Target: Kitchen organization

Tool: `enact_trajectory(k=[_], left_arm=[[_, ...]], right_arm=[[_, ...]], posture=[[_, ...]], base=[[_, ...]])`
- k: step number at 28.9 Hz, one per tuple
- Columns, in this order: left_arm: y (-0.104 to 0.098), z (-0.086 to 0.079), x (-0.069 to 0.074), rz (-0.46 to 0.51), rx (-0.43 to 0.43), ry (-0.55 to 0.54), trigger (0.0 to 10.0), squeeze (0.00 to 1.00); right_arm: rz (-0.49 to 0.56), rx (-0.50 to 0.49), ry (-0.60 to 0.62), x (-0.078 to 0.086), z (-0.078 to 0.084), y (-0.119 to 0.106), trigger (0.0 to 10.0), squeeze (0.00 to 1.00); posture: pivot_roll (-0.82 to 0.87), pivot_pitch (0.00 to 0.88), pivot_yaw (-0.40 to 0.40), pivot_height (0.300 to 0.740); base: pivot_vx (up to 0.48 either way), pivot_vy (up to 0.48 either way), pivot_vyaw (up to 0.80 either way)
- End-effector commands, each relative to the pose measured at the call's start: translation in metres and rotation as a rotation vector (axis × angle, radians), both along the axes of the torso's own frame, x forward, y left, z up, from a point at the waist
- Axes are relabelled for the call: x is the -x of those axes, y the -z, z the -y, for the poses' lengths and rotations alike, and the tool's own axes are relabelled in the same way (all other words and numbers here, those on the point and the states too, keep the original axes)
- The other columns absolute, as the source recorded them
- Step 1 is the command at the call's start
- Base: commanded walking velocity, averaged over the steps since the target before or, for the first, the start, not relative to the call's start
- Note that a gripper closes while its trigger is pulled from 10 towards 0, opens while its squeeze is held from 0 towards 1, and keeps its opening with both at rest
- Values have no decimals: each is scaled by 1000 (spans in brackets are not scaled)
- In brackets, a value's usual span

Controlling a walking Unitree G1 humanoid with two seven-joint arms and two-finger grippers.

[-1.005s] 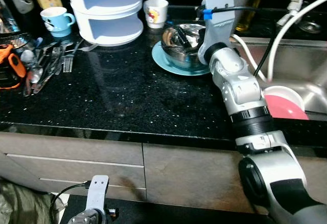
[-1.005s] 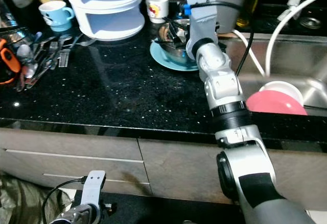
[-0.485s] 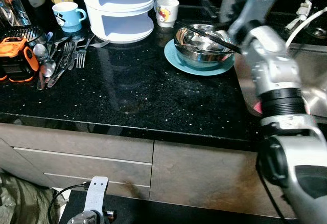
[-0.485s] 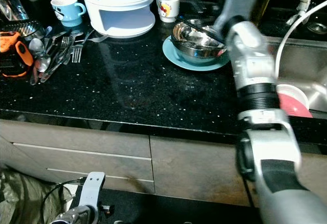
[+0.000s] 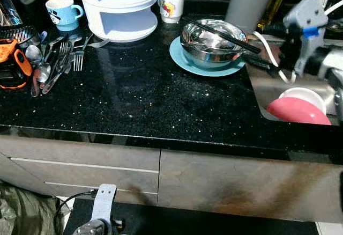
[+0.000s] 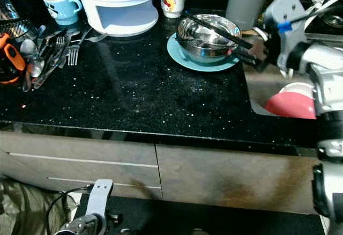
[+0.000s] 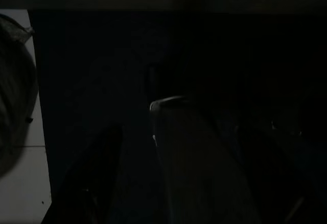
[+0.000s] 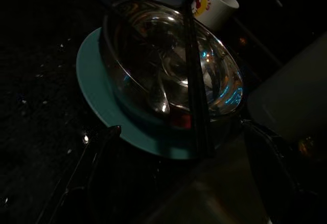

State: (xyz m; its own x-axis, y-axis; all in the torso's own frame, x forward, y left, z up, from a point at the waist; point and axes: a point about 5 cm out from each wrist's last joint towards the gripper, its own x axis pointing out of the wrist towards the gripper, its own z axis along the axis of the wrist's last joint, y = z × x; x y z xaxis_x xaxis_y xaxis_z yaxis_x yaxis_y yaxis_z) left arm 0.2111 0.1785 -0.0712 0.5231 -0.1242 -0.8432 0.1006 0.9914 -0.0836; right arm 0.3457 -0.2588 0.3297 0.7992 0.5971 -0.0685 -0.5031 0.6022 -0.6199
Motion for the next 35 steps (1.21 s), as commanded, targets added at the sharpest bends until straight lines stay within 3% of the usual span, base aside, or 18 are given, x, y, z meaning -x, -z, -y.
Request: enact_trajectory(k=[1,5,7,10,12,15,23,35], left_arm=[[4,0,8,-27,1,3,10000,0],[4,0,7,-27,0,5,10000,0],[4,-1,7,-26,-2,8,10000,0],[4,-1,7,-26,-3,8,10000,0],[4,-2,7,-25,-4,10,10000,0],[3,-1,6,-25,-6,17,10000,0],[4,-2,7,-24,-6,14,10000,0],[3,-1,6,-23,-9,19,10000,0]], right_arm=[[-5,26,-20,2,-4,-1,10000,0],[-16,77,-39,5,-7,0,10000,0],[6,172,-14,2,-14,3,10000,0],[58,228,74,-8,-18,4,10000,0],[123,306,200,-20,-18,6,10000,0],[174,315,282,-27,-21,5,10000,0],[199,359,293,-27,-27,2,10000,0],[224,423,374,-42,-47,23,10000,0]], posture=[[-17,129,-17,740],[-15,125,-12,740],[-14,125,-10,740],[-15,123,-9,740],[-15,121,-9,740],[-8,125,-8,740],[-9,123,-9,740],[-12,123,-10,740]], base=[[0,0,0],[0,0,0],[0,0,0],[0,0,0],[0,0,0],[0,0,0],[0,0,0],[0,0,0]])
